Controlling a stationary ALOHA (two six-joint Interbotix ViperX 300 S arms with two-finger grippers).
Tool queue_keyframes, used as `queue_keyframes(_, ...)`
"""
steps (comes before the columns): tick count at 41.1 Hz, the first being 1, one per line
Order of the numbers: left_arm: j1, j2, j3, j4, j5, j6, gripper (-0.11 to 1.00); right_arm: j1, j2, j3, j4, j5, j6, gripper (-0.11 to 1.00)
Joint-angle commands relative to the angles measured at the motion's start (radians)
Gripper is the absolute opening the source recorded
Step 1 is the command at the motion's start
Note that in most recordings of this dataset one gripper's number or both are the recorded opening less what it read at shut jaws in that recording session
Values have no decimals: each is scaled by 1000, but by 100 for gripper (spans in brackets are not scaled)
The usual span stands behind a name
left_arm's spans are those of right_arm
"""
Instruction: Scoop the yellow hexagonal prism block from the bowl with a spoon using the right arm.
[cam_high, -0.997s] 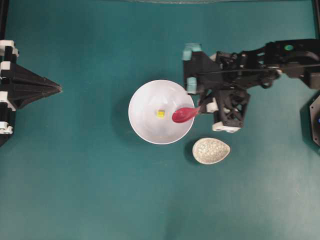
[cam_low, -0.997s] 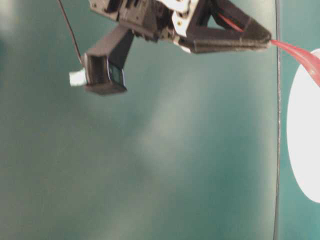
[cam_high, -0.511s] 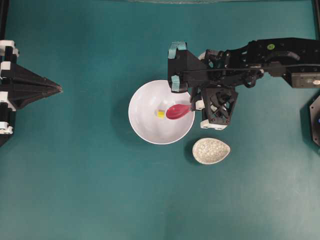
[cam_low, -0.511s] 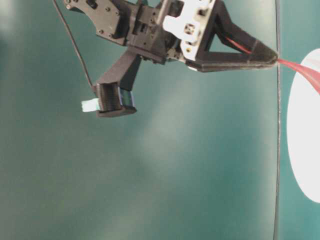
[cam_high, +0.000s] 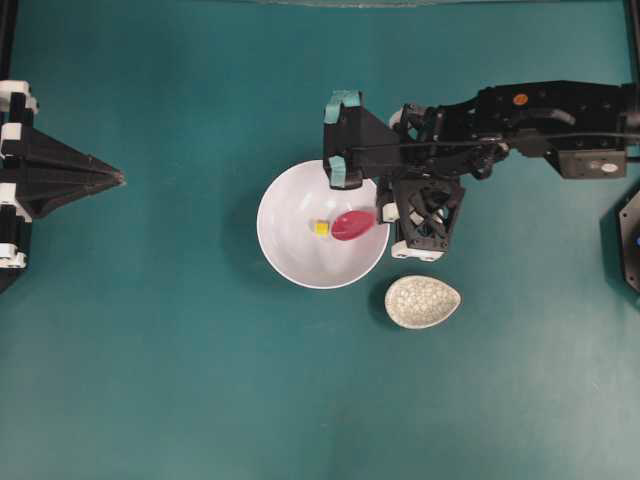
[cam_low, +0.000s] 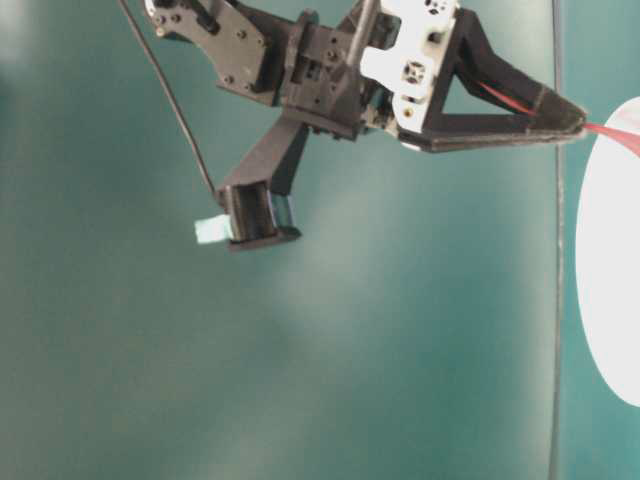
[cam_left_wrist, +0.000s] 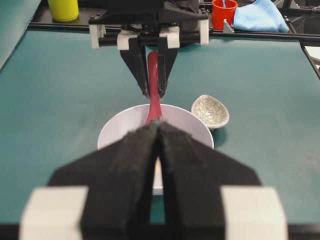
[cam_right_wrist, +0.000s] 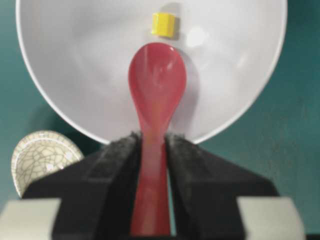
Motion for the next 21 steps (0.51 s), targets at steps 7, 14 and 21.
queue_keyframes(7, 2, 11, -23, 2, -12, 0, 0, -3, 5, -43, -2, -6, 2, 25)
queue_keyframes(14, 2, 11, -23, 2, -12, 0, 0, 0, 17, -51, 0, -8, 2, 25)
queue_keyframes(21, 2, 11, -23, 2, -12, 0, 0, 8, 29, -55, 0, -21, 2, 25)
